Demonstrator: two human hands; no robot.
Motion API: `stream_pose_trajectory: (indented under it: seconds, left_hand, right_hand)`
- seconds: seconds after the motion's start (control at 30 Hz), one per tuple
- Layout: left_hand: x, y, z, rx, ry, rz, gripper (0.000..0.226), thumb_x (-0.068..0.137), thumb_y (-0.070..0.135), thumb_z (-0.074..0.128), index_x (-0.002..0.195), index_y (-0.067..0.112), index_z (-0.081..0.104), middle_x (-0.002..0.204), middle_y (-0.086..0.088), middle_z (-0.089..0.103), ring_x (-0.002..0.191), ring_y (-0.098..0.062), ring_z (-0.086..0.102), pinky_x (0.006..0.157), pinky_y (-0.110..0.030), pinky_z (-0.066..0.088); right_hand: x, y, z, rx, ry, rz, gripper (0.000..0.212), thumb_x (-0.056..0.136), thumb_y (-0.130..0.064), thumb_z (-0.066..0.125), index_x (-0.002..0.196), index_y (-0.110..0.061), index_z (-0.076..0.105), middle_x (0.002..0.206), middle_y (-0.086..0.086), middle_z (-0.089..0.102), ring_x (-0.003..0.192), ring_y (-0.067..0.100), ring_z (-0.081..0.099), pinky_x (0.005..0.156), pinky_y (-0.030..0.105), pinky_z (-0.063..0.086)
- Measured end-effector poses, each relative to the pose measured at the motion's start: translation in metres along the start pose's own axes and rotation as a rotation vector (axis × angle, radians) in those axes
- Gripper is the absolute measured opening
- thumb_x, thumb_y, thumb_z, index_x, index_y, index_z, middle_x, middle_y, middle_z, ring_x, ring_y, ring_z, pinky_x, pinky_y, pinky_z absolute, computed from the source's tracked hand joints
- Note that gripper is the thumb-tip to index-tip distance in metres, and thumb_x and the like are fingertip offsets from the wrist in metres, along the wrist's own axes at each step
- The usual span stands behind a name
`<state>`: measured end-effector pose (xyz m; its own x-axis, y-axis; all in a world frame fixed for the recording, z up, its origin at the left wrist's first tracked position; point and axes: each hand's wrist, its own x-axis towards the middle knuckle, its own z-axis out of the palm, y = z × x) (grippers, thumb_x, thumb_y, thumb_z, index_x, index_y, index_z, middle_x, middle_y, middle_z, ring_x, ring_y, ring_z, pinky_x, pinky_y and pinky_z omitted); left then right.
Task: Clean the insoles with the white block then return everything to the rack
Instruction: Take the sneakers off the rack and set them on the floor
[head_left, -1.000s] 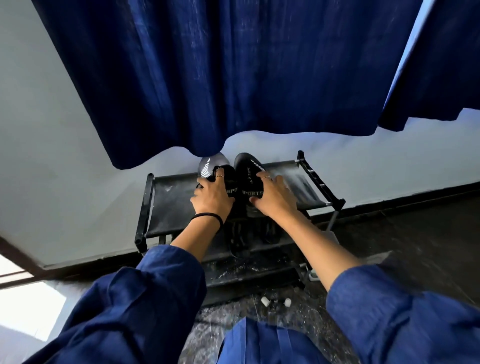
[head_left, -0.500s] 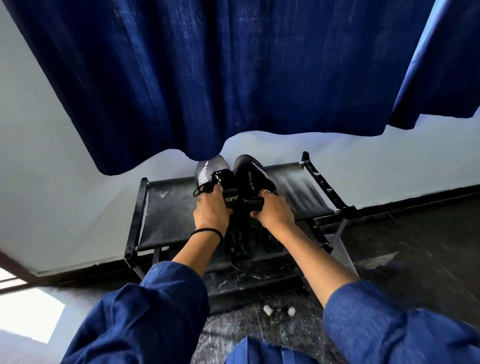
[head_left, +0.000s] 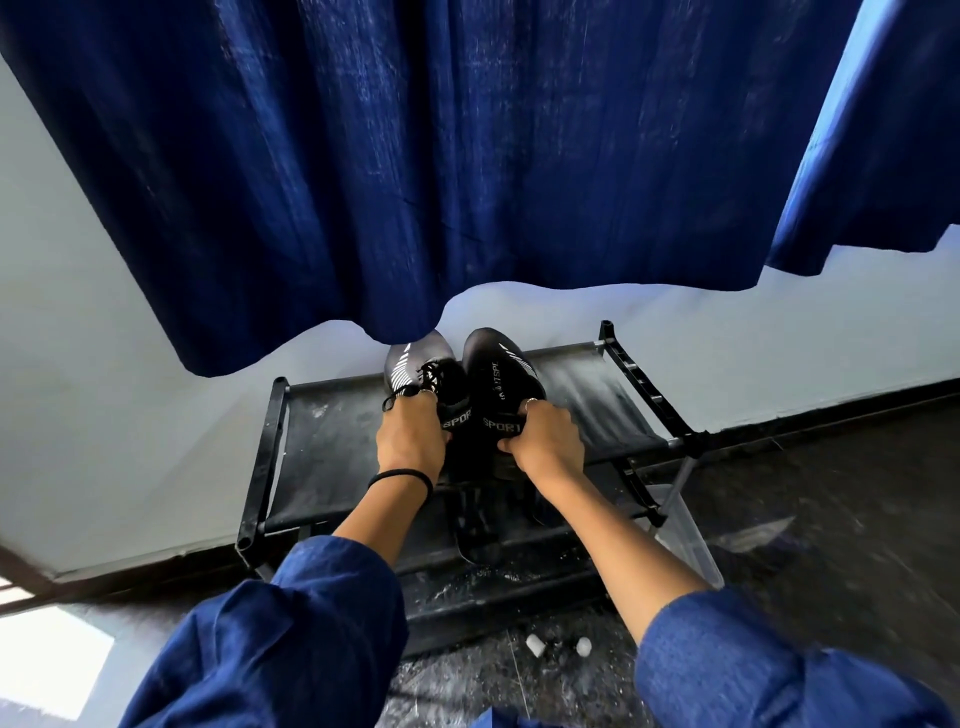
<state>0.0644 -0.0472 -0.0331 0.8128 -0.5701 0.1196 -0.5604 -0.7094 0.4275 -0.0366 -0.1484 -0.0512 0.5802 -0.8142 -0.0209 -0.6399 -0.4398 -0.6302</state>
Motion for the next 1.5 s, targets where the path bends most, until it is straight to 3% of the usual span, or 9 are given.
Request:
stream_pose_trajectory:
  seconds: [0.23, 0.53, 0.7, 0.83, 0.93, 1.0, 1.1, 1.27, 1.5]
  left_hand:
    - [-0.010, -0.002, -0.003, 0.022, 0.017, 0.088, 0.016, 0.087, 0.011, 0.064, 0.100, 0.004, 0.059, 0.097, -0.016, 0.064, 0.090, -0.034, 0.061, 0.065, -0.035, 0.043]
    - [-0.033, -0.001, -0.026, 0.103, 0.018, 0.248, 0.010, 0.092, 0.010, 0.052, 0.101, 0.005, 0.052, 0.088, -0.018, 0.063, 0.081, -0.040, 0.059, 0.061, -0.037, 0.042]
    - [-0.063, 0.020, -0.044, 0.069, 0.025, 0.336, 0.010, 0.089, 0.005, 0.053, 0.093, 0.014, 0.049, 0.080, 0.002, 0.055, 0.063, -0.016, 0.052, 0.052, -0.026, 0.030]
    - [-0.084, 0.050, -0.055, 0.096, 0.106, 0.534, 0.011, 0.089, 0.007, 0.056, 0.099, 0.010, 0.052, 0.093, -0.011, 0.064, 0.079, -0.040, 0.061, 0.055, -0.035, 0.042]
    - [-0.103, 0.084, -0.055, 0.038, 0.124, 0.647, 0.009, 0.091, 0.013, 0.057, 0.094, 0.010, 0.050, 0.093, -0.014, 0.064, 0.079, -0.046, 0.059, 0.060, -0.044, 0.049]
    - [-0.118, 0.109, -0.047, 0.012, 0.123, 0.720, 0.011, 0.090, 0.013, 0.058, 0.094, 0.010, 0.048, 0.094, -0.014, 0.063, 0.079, -0.047, 0.059, 0.059, -0.046, 0.049]
    - [-0.138, 0.140, -0.020, -0.015, 0.088, 0.822, 0.012, 0.092, 0.017, 0.056, 0.097, 0.009, 0.049, 0.095, -0.015, 0.063, 0.080, -0.046, 0.060, 0.058, -0.047, 0.048]
    - [-0.159, 0.183, 0.062, -0.014, -0.070, 0.926, 0.017, 0.096, 0.025, 0.052, 0.103, 0.011, 0.048, 0.099, -0.012, 0.063, 0.089, -0.042, 0.060, 0.061, -0.043, 0.045]
    - [-0.179, 0.197, 0.225, 0.085, -0.445, 0.953, 0.008, 0.097, 0.019, 0.049, 0.101, 0.015, 0.045, 0.099, -0.008, 0.061, 0.090, -0.035, 0.061, 0.059, -0.038, 0.039]
  right_hand:
    - [-0.007, -0.001, 0.002, 0.015, 0.065, -0.018, 0.024, 0.077, -0.020, 0.074, 0.097, -0.015, 0.062, 0.104, 0.008, 0.066, 0.099, 0.031, 0.062, 0.075, 0.040, 0.054]
    - [-0.025, 0.016, -0.021, 0.149, 0.133, -0.074, 0.035, 0.078, -0.017, 0.075, 0.110, -0.012, 0.064, 0.101, 0.008, 0.070, 0.095, 0.027, 0.066, 0.076, 0.042, 0.056]
    - [-0.056, 0.035, -0.058, 0.183, 0.215, -0.109, 0.033, 0.081, -0.012, 0.071, 0.113, -0.008, 0.064, 0.099, 0.008, 0.071, 0.097, 0.024, 0.065, 0.076, 0.025, 0.051]
    - [-0.088, 0.062, -0.099, 0.184, 0.350, -0.112, 0.036, 0.080, -0.013, 0.072, 0.115, -0.008, 0.064, 0.100, 0.009, 0.071, 0.096, 0.023, 0.066, 0.075, 0.018, 0.048]
    - [-0.114, 0.089, -0.129, 0.200, 0.466, -0.098, 0.026, 0.079, -0.002, 0.070, 0.105, -0.006, 0.067, 0.091, 0.008, 0.072, 0.085, 0.017, 0.067, 0.061, 0.007, 0.042]
    - [-0.133, 0.109, -0.148, 0.212, 0.561, -0.074, 0.022, 0.079, 0.001, 0.069, 0.099, -0.006, 0.068, 0.088, 0.008, 0.072, 0.082, 0.015, 0.067, 0.062, 0.010, 0.042]
    - [-0.152, 0.147, -0.165, 0.229, 0.677, 0.021, 0.022, 0.078, 0.000, 0.071, 0.100, -0.006, 0.068, 0.088, 0.011, 0.073, 0.085, 0.021, 0.067, 0.065, 0.012, 0.042]
    - [-0.161, 0.237, -0.162, 0.139, 0.709, 0.325, 0.038, 0.079, -0.013, 0.072, 0.116, -0.008, 0.064, 0.100, 0.015, 0.071, 0.098, 0.031, 0.065, 0.072, 0.034, 0.051]
    - [-0.165, 0.377, -0.082, 0.132, 0.519, 0.732, 0.047, 0.075, -0.015, 0.076, 0.119, -0.005, 0.061, 0.103, 0.020, 0.069, 0.098, 0.035, 0.064, 0.079, 0.039, 0.054]
